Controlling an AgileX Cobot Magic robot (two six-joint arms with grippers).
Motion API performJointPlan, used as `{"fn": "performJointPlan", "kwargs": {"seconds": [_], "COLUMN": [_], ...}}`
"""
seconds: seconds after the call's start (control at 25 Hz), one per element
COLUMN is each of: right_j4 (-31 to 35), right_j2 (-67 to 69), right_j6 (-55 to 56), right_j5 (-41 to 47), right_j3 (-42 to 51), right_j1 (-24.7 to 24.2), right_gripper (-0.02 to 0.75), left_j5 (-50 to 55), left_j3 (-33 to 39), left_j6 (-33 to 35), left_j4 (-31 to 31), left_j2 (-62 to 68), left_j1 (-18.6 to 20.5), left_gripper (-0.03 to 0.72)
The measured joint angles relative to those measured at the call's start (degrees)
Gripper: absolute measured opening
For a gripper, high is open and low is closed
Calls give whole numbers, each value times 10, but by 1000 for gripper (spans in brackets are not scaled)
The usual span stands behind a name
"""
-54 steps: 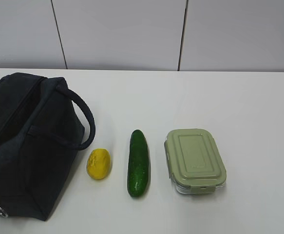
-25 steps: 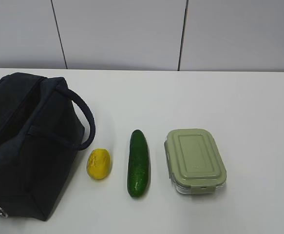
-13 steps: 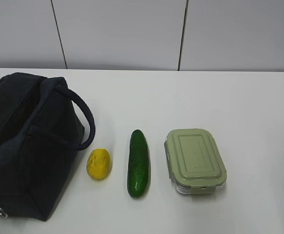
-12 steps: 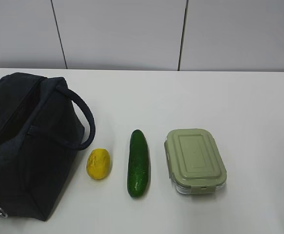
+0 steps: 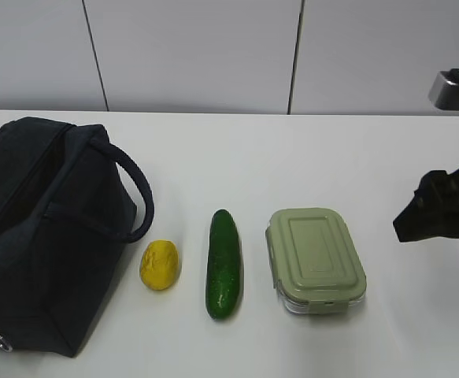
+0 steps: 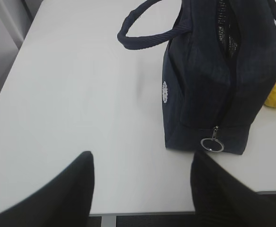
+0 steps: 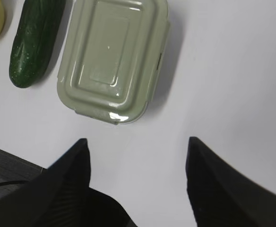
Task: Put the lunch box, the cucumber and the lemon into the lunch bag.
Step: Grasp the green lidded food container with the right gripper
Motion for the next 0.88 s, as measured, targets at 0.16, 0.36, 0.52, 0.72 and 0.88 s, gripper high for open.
{"fn": "performJointPlan", "kwargs": {"seconds": [0.16,0.36,0.52,0.72,0.88], "right_j4": [29,97,188,274,328], "right_j2": [44,88,113,117,142], "right_j6": [-19,-58,-119,-201,-251], "right_j5": [0,12,49,95,137], "right_j3": [-31,-62,-90,-112,-113], "right_j1": [0,-19,-70,-130,-174], "right_gripper": [474,474,474,474,475], "left_j5": [0,0,0,0,0], "left_j3": [0,0,0,0,0], "left_j6": [0,0,0,0,0], "left_j4": [0,0,0,0,0], "left_j2": [0,0,0,0,0], "left_j1": [0,0,0,0,0], "left_gripper": [447,447,447,447,447]}}
